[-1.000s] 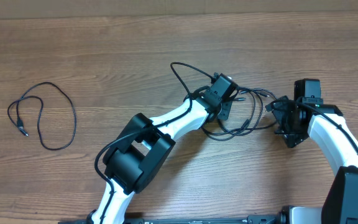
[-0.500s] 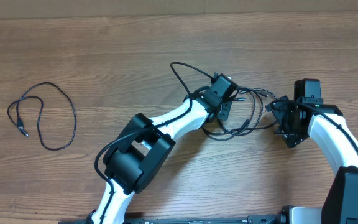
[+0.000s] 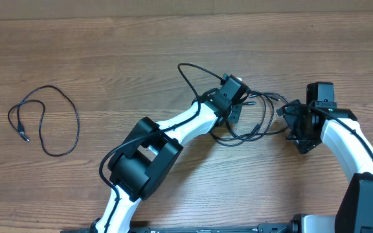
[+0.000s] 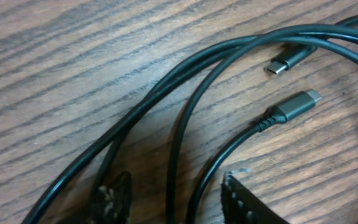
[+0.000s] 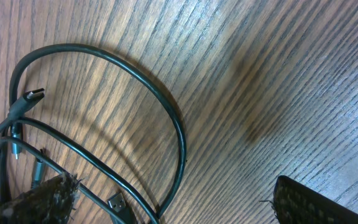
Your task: Untangle cables
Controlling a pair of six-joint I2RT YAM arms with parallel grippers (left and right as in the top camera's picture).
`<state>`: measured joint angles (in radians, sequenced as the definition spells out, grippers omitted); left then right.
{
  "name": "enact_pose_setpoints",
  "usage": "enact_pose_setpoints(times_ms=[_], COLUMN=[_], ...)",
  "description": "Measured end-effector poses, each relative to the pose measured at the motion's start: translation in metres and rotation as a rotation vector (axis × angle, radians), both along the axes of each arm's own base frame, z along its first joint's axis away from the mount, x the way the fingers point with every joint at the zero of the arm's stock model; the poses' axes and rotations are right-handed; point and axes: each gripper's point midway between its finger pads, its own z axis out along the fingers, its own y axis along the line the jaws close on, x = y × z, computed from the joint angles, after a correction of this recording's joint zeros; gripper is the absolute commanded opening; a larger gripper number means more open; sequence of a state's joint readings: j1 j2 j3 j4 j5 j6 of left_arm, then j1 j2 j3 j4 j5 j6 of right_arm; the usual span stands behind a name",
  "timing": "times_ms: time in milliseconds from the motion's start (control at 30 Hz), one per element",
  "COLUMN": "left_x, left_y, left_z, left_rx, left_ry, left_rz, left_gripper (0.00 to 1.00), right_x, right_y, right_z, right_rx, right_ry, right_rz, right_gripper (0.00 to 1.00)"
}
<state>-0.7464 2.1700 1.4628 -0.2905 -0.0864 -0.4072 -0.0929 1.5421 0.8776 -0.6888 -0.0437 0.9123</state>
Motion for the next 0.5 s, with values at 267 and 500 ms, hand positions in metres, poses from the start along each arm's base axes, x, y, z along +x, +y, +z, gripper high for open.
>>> enact_pose_setpoints(times_ms=[267, 500], left_x=[0.002, 0.0074], left_y=[0.0021, 0.0048], left_z=[-0.0004, 0.0011], left_rx=[0.011, 0.024], left_ry=[-0.009, -0.036], left_rz=[0.009, 0.027], left_gripper=[0.45, 0.44], right_x=[-0.0001, -0.0002], right_y=[-0.0001, 0.0], right_z=[0.0, -0.0001], right_rx=[0.0, 0.0], right_ry=[0.0, 0.001], right_rz=[0.0, 0.0], right_gripper=[1.0, 1.0])
